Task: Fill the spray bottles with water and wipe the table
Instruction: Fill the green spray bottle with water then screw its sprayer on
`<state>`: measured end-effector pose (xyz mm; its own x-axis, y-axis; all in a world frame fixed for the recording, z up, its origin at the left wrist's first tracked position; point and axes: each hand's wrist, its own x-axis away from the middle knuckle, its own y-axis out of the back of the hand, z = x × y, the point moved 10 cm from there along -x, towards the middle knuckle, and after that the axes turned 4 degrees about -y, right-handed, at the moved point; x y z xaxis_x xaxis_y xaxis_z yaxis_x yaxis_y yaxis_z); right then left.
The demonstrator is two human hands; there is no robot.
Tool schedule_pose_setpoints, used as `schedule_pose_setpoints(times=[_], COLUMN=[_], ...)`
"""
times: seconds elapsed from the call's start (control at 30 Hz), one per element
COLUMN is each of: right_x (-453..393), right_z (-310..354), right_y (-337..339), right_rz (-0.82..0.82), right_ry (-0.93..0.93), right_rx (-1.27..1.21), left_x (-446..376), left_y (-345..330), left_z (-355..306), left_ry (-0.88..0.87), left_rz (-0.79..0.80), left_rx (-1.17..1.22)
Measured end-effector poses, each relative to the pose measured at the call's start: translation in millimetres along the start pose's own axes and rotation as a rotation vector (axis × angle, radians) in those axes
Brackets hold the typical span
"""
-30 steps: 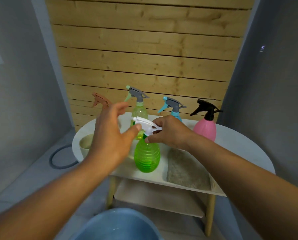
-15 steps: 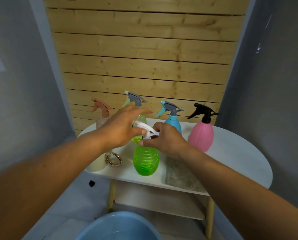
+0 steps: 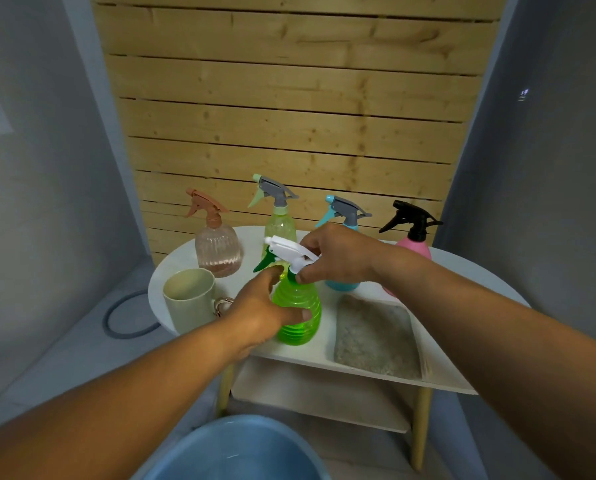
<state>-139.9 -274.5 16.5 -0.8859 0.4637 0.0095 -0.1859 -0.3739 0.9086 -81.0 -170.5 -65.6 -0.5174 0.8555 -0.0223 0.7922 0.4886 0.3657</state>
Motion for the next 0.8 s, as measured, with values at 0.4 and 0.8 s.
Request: schedule_pose_setpoints(times=[0.4,0.8], right_x=[-17,-20], right_z=[9,13], right_y=[2,3], right_rz=[0.076,0.165], right_ry=[-0.112,-0.097], right_rx=[0.368,0.417], left_x=[-17,-20], left_y=[-6,-12], left_z=[11,10], left_ry=[-0.051,-0.065], left_rz=[-0.180,0.044], left_rx=[-0.093,-0.067])
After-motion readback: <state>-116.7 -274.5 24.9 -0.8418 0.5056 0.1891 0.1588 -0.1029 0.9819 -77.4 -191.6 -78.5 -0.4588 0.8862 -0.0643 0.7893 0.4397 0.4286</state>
